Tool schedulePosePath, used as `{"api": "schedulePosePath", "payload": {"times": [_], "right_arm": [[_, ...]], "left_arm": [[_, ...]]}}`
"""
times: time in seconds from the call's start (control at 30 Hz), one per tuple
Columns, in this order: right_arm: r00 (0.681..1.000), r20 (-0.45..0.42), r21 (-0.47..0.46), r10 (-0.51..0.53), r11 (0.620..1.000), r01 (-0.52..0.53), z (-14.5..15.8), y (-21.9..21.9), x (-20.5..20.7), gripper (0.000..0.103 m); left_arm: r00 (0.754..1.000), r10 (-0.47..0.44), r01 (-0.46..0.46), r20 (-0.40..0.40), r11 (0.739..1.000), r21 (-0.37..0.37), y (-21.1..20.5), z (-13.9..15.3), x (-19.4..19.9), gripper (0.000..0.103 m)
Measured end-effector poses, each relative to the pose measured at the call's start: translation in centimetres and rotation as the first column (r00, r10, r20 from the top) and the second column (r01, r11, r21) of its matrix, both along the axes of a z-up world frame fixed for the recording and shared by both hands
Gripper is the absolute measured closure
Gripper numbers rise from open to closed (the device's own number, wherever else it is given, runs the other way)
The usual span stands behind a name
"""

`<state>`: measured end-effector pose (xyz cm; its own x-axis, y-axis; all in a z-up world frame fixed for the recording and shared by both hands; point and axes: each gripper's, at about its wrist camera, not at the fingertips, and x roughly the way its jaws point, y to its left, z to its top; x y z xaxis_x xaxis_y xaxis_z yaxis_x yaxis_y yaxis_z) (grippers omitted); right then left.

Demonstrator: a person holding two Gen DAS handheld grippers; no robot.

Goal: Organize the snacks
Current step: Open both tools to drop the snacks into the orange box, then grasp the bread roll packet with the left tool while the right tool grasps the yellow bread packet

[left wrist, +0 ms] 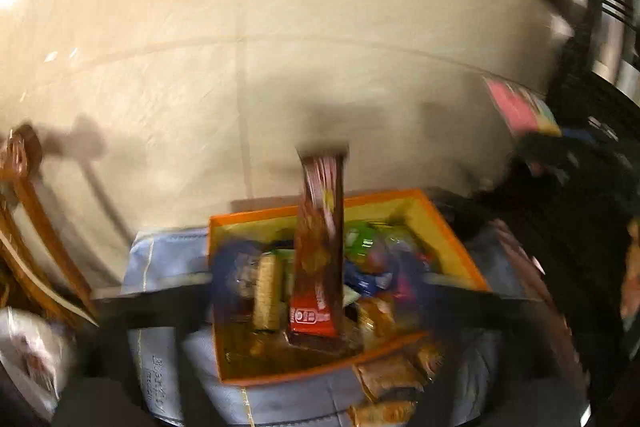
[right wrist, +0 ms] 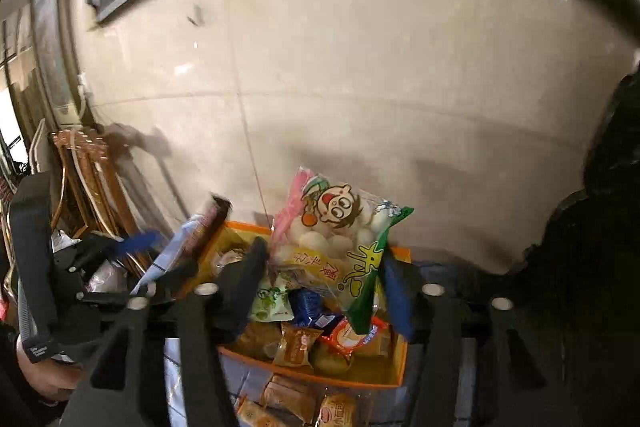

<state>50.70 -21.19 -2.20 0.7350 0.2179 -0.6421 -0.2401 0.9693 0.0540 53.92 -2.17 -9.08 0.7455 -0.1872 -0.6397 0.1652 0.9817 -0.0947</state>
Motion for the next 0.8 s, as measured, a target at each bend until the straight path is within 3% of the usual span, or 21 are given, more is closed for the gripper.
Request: {"api": "schedulePosePath", "payload": {"times": [0.13,0.23,0.43,0.57,0.7,0.8], "right_arm": [[0.999,-0.013,-0.023,-0.051,0.998,0.051,-1.8,-1.4,0.1,0.029],[0.996,-0.057,-0.027,-0.063,0.998,0.061,-4.4,-2.5,-1.4,0.028],[0.975,-0.192,-0.048,-0.109,0.994,0.102,-11.7,-3.9,-5.7,0.021],[0.939,-0.317,-0.099,-0.134,0.989,0.108,-18.5,-4.2,-8.7,0.021],[0.913,-0.379,-0.105,-0.15,0.987,0.119,-21.8,-4.6,-9.7,0.021],[0.911,-0.384,-0.114,-0.148,0.987,0.113,-22.2,-4.5,-9.4,0.021]], "left_arm": [[0.998,0.049,-0.05,-0.027,0.998,-0.04,2.0,-1.2,-0.2,0.005],[0.998,0.036,-0.036,-0.042,0.999,-0.001,2.6,-3.0,-2.3,0.005],[0.99,-0.058,0.07,-0.128,0.993,0.094,1.9,-10.2,-9.8,0.004],[0.969,-0.152,0.191,-0.195,0.96,0.203,-0.5,-15.8,-14.5,0.004],[0.951,-0.242,0.284,-0.194,0.931,0.23,-3.1,-18.0,-16.3,0.005],[0.95,-0.258,0.293,-0.173,0.932,0.216,-4.3,-17.8,-15.3,0.005]]}}
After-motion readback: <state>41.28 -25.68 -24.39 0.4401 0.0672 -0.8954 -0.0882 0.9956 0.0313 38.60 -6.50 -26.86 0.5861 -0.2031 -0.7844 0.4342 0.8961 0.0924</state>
